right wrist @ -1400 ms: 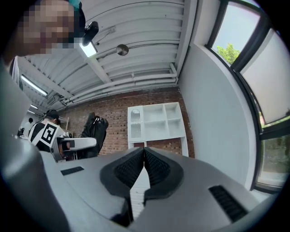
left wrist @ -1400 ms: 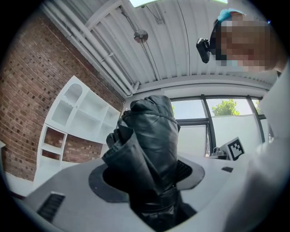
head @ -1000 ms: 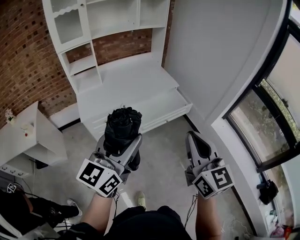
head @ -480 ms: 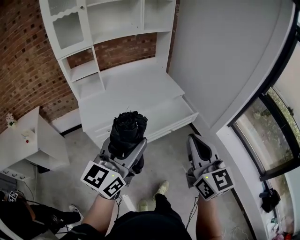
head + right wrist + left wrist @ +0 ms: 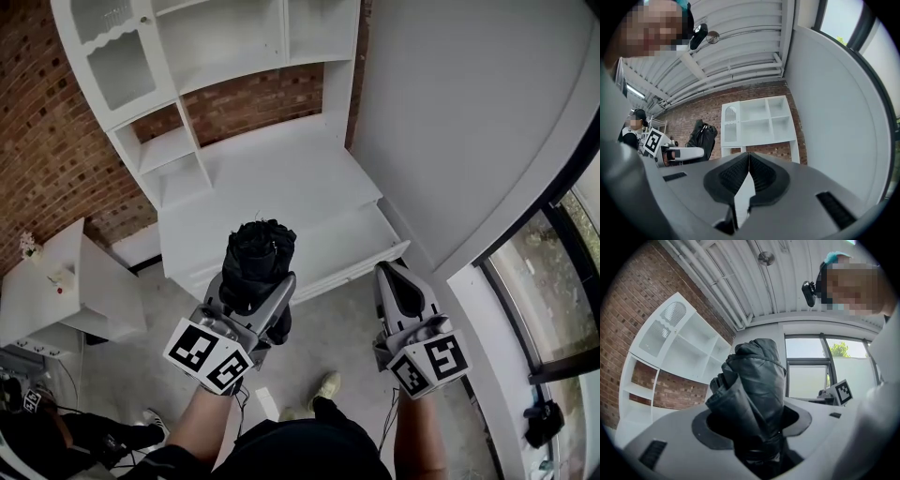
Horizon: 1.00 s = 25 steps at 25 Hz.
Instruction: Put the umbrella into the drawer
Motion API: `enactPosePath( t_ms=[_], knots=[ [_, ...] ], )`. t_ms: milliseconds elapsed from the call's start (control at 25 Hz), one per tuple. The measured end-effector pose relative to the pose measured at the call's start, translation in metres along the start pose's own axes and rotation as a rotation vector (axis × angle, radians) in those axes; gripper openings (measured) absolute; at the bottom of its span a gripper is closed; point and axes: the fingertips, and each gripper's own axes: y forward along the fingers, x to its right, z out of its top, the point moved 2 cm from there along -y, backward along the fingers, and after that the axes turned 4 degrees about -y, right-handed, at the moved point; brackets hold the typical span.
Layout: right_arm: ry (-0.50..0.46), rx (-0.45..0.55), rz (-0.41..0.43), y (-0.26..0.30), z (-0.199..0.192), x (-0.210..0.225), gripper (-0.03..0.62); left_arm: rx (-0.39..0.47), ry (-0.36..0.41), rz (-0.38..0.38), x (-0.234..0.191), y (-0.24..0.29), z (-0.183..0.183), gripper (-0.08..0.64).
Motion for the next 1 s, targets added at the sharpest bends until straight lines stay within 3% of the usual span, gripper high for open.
enactPosePath(
  t_ms=[440,760,1000],
  knots=[
    [0.058,0.024,0.078,0.053,-0.013,0.095,0.005,-0.027,0.04,0.057,-0.024,0.104,-0.022,0.255],
    [0.068,-0.014,0.072,0.099,-0.038,0.118,0.005,-0.104,0.028,0.024,-0.064,0.153,-0.058,0.256],
    [0.054,-0.054,0.027,0.142,-0.062,0.141,0.005,-0.192,0.029,-0.046,-0.108,0.198,-0.106,0.256]
  ],
)
